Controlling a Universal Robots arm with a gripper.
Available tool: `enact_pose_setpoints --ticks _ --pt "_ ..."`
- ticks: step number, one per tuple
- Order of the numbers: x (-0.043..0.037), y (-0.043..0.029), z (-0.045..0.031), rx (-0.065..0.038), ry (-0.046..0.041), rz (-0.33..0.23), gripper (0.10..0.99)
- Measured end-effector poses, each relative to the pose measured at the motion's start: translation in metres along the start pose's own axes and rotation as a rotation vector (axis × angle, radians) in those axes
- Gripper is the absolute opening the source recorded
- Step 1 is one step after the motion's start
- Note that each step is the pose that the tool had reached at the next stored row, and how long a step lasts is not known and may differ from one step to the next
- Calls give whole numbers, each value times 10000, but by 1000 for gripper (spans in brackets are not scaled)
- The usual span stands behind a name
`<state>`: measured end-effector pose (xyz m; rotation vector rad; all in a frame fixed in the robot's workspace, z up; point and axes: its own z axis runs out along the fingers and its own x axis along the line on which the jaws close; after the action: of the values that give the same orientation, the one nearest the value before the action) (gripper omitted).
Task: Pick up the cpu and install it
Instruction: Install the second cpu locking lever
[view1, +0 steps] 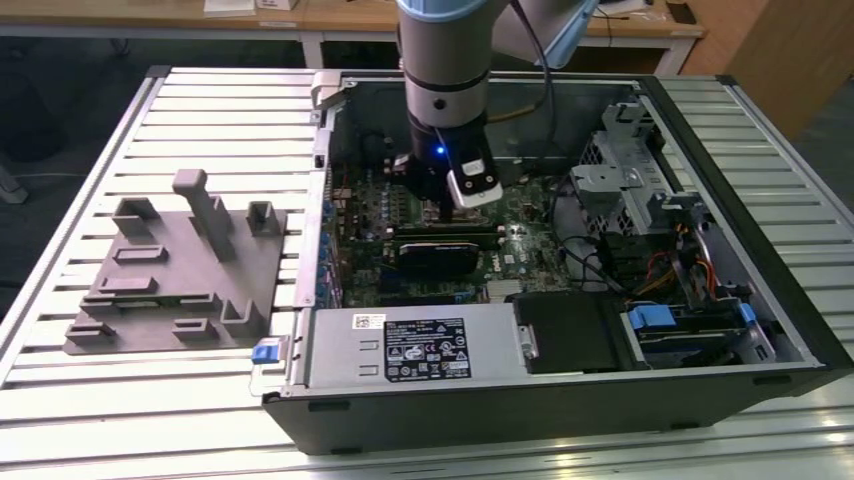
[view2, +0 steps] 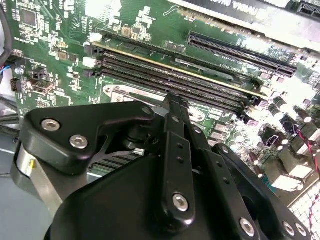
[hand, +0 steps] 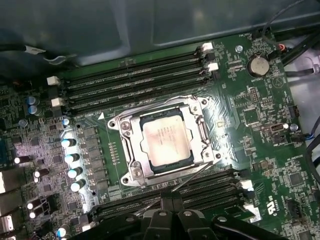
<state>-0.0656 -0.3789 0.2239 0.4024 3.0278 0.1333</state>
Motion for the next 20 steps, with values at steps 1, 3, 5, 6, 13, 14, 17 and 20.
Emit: enact_pose_setpoints --ticks 1,3,5,6,13,14,17,20 --pt "-1 -12 6 -32 8 3 106" --pt "0 -22 13 -98 26 9 106" --pt "1 -26 19 -215 58 9 106" --pt "2 -28 19 -233 67 -17 106" --pt "1 -28 19 -302 171 -963 106" --pt "1 -28 19 -315 190 -1143 106" --pt "1 -28 23 -355 249 -1688 106" --pt "2 -31 30 -379 293 -2054 106"
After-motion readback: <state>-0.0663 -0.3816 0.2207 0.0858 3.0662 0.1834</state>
